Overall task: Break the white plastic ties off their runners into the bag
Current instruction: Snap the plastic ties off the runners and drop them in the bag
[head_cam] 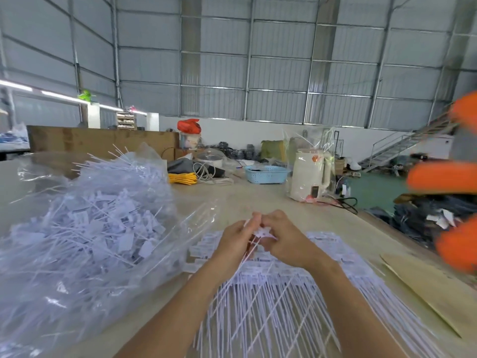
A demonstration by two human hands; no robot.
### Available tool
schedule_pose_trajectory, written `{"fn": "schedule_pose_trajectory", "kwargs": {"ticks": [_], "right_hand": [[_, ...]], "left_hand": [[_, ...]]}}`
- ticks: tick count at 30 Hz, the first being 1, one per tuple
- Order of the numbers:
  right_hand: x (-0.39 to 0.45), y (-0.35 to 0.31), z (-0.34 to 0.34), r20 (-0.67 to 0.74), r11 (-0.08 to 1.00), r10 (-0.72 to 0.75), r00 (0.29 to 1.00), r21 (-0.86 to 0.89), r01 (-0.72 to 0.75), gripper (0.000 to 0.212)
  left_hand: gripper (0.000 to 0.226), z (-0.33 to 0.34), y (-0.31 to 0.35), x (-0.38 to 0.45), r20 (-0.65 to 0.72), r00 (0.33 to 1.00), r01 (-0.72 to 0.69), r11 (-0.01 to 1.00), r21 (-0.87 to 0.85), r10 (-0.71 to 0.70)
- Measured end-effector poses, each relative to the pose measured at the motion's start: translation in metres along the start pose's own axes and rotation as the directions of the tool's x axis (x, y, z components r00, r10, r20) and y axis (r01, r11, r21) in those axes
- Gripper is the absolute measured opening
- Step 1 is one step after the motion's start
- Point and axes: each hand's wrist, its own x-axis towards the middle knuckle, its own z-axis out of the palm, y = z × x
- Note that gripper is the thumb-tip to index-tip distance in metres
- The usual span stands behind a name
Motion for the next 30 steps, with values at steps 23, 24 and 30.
{"fn": "schedule_pose_trajectory", "kwargs": {"ticks": [23, 24, 30], "right_hand": [[-0.002, 0.001, 0.006, -0.18, 0.825, 0.006, 0.984, -0.555, -0.106, 0.024], [-0.003, -0.002, 0.003, -0.172, 0.804, -0.04, 0.984, -0.591, -0.071, 0.022], [-0.004, -0.018, -0.023, -0.533, 0.919, -0.233, 0.813, -0.393, 0.006, 0.03]], "left_hand": [[0.029, 0.003, -0.008, 0.005, -0.21, 0.95, -0.148, 0.925, 0.35, 0.232], [0.028, 0.003, -0.01, 0.005, -0.225, 0.947, -0.126, 0.911, 0.392, 0.228], [0.021, -0.018, 0.004, -0.005, -0.33, 0.941, 0.082, 0.902, 0.424, 0.069]]}}
